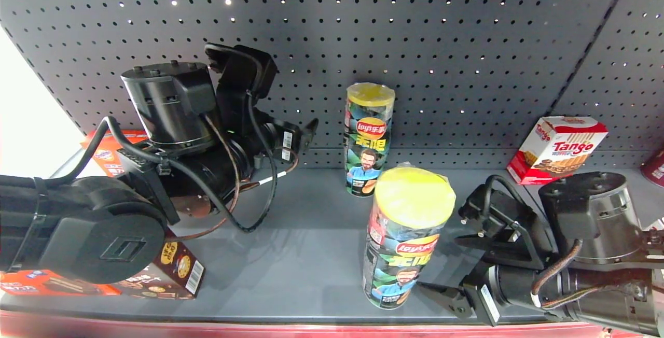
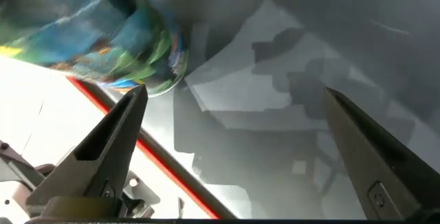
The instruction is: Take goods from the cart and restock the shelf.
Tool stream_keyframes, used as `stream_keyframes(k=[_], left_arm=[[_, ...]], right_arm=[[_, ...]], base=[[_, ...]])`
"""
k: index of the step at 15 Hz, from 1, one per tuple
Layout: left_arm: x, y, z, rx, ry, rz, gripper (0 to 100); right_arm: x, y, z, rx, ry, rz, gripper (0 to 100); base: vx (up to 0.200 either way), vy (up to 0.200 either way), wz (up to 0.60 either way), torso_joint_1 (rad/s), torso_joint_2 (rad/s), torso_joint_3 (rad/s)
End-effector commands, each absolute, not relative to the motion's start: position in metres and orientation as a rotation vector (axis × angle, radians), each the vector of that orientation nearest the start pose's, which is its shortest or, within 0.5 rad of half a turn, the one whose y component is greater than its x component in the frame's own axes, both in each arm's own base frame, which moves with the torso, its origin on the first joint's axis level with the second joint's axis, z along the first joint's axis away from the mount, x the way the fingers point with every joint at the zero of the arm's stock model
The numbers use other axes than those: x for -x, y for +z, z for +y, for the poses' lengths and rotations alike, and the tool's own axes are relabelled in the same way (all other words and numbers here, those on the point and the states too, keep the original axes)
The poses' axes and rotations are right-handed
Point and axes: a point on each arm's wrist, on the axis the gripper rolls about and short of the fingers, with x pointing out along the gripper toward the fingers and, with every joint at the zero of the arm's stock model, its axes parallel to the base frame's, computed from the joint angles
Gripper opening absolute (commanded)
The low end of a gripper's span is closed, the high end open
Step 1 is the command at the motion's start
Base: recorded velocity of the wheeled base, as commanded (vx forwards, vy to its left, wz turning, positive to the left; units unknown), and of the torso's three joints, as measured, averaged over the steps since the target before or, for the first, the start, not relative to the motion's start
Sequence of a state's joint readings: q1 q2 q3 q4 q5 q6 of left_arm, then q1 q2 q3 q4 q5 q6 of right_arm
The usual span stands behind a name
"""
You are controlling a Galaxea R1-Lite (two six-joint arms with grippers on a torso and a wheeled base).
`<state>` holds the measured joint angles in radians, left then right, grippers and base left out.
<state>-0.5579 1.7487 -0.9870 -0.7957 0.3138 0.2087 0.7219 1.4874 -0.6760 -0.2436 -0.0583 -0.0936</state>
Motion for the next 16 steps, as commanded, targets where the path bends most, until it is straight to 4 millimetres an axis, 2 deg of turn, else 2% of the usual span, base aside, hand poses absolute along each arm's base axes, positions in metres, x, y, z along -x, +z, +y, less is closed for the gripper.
stream_keyframes(k=[1, 3, 7, 16], left_arm=[[-0.286, 0.232, -0.170, -0.194, -0.240, -0.055, 100], [-0.286, 0.232, -0.170, -0.194, -0.238, -0.054, 100], [-0.286, 0.232, -0.170, -0.194, -0.238, -0.054, 100], [-0.287, 0.232, -0.170, -0.195, -0.239, -0.053, 100]], right_arm=[[-0.175, 0.169, 0.152, 0.307, 0.666, 0.503, 100], [-0.183, 0.170, 0.146, 0.298, 0.615, 0.503, 100], [-0.190, 0.169, 0.152, 0.302, 0.616, 0.510, 100], [-0.183, 0.165, 0.166, 0.320, 0.676, 0.501, 100]], base=[[0.000, 0.000, 0.00, 0.000, 0.00, 0.000], [0.000, 0.000, 0.00, 0.000, 0.00, 0.000], [0.000, 0.000, 0.00, 0.000, 0.00, 0.000], [0.000, 0.000, 0.00, 0.000, 0.00, 0.000]])
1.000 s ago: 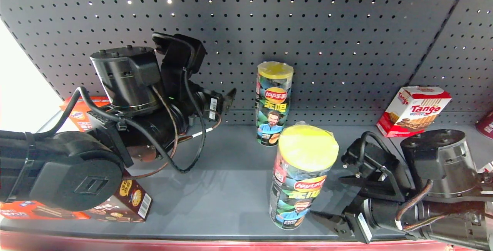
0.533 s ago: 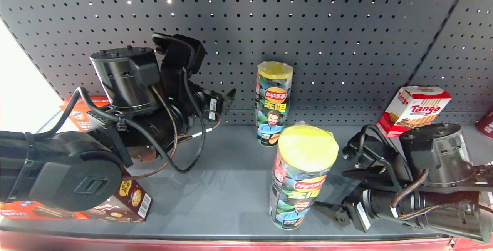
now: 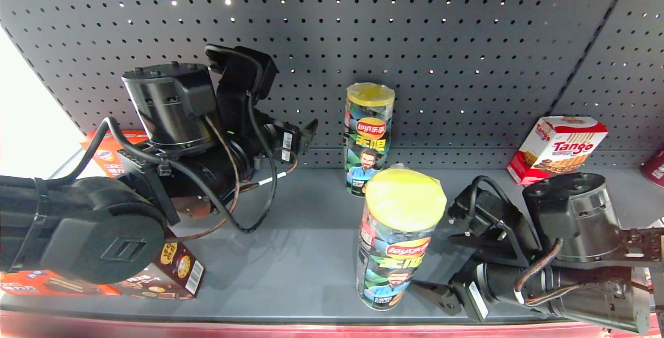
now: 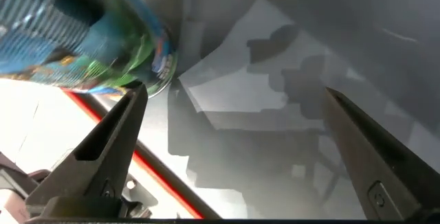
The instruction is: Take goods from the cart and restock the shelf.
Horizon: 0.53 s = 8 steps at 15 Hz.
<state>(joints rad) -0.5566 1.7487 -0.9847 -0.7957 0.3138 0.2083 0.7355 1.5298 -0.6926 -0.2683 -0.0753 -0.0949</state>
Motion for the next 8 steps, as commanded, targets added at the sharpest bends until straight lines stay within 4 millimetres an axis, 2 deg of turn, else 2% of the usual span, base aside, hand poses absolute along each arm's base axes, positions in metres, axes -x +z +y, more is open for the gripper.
stream_keyframes(k=[1, 3, 5, 8], left_arm=[[-0.286, 0.231, -0.170, -0.195, -0.239, -0.052, 100], [-0.286, 0.231, -0.170, -0.195, -0.239, -0.052, 100], [-0.286, 0.231, -0.170, -0.195, -0.239, -0.052, 100], [-0.286, 0.231, -0.170, -0.195, -0.239, -0.052, 100]], right_arm=[[-0.182, 0.165, 0.166, 0.322, 0.681, 0.502, 100], [-0.181, 0.166, 0.160, 0.315, 0.663, 0.499, 100], [-0.188, 0.169, 0.155, 0.301, 0.627, 0.493, 100], [-0.192, 0.170, 0.161, 0.302, 0.635, 0.489, 100]], base=[[0.000, 0.000, 0.00, 0.000, 0.00, 0.000], [0.000, 0.000, 0.00, 0.000, 0.00, 0.000], [0.000, 0.000, 0.00, 0.000, 0.00, 0.000], [0.000, 0.000, 0.00, 0.000, 0.00, 0.000]])
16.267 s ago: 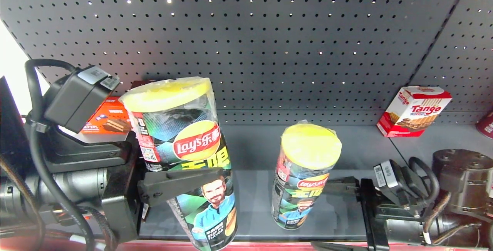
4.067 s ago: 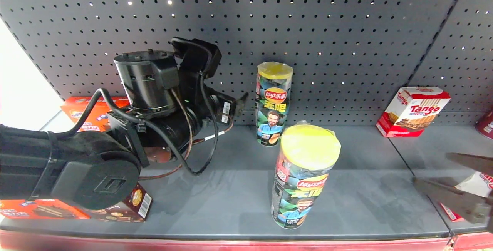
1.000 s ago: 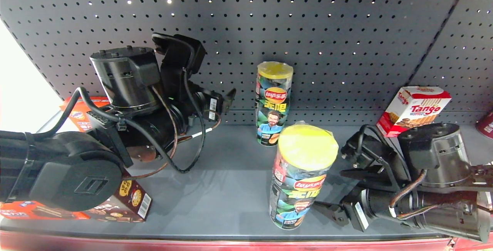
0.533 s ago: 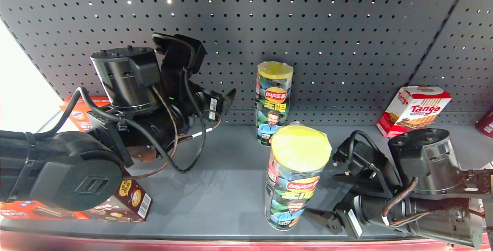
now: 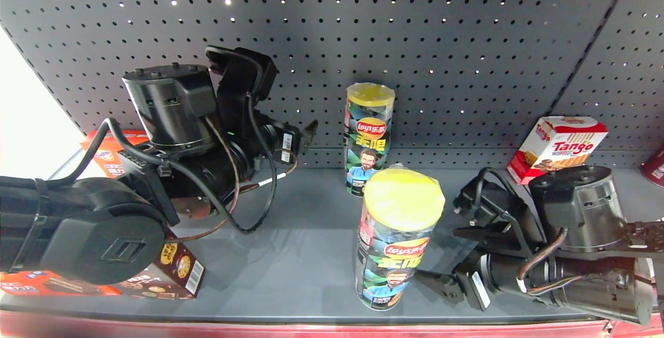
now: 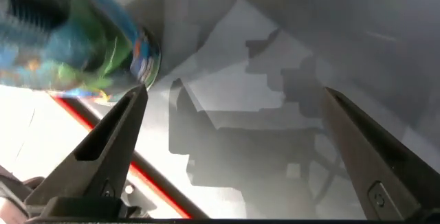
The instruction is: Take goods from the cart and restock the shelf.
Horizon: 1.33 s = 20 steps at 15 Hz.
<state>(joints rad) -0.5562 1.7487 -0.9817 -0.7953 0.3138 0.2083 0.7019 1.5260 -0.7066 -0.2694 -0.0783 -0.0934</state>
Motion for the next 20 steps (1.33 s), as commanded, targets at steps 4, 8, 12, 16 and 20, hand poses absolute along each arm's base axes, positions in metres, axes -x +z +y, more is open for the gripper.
stream_keyframes(k=[4, 8, 12, 16, 20], left_arm=[[-0.287, 0.231, -0.166, -0.196, -0.226, -0.050, 100], [-0.288, 0.231, -0.166, -0.196, -0.227, -0.049, 100], [-0.288, 0.231, -0.166, -0.196, -0.226, -0.050, 100], [-0.287, 0.231, -0.166, -0.196, -0.226, -0.050, 100], [-0.287, 0.231, -0.166, -0.196, -0.227, -0.049, 100]], right_arm=[[-0.189, 0.166, 0.169, 0.315, 0.664, 0.498, 100], [-0.188, 0.166, 0.173, 0.319, 0.679, 0.496, 100], [-0.187, 0.165, 0.174, 0.322, 0.685, 0.497, 100], [-0.184, 0.166, 0.171, 0.321, 0.685, 0.496, 100], [-0.183, 0.169, 0.169, 0.312, 0.681, 0.484, 100]], base=[[0.000, 0.000, 0.00, 0.000, 0.00, 0.000], [0.000, 0.000, 0.00, 0.000, 0.00, 0.000], [0.000, 0.000, 0.00, 0.000, 0.00, 0.000], [0.000, 0.000, 0.00, 0.000, 0.00, 0.000], [0.000, 0.000, 0.00, 0.000, 0.00, 0.000]])
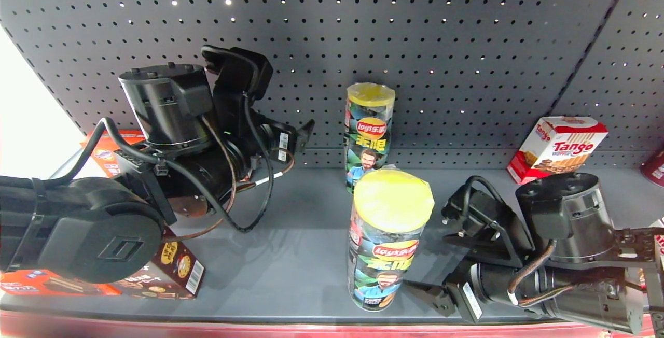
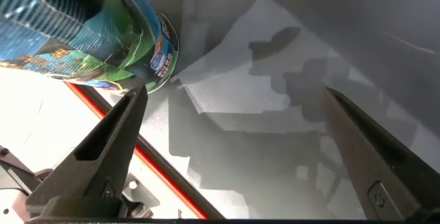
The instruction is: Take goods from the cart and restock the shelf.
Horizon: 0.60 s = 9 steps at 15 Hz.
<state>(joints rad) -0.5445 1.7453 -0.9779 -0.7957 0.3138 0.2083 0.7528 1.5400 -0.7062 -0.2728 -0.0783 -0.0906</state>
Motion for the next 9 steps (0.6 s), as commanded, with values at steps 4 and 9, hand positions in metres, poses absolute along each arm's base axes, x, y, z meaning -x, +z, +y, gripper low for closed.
stream_keyframes(k=[4, 9], left_arm=[[-0.277, 0.242, -0.157, -0.187, -0.220, -0.068, 100], [-0.229, 0.286, -0.130, -0.171, -0.225, -0.108, 100]], right_arm=[[-0.183, 0.202, 0.135, 0.227, 0.574, 0.351, 100], [-0.139, 0.253, 0.064, 0.117, 0.371, 0.094, 100]], base=[[0.000, 0.000, 0.00, 0.000, 0.00, 0.000], [0.000, 0.000, 0.00, 0.000, 0.00, 0.000]])
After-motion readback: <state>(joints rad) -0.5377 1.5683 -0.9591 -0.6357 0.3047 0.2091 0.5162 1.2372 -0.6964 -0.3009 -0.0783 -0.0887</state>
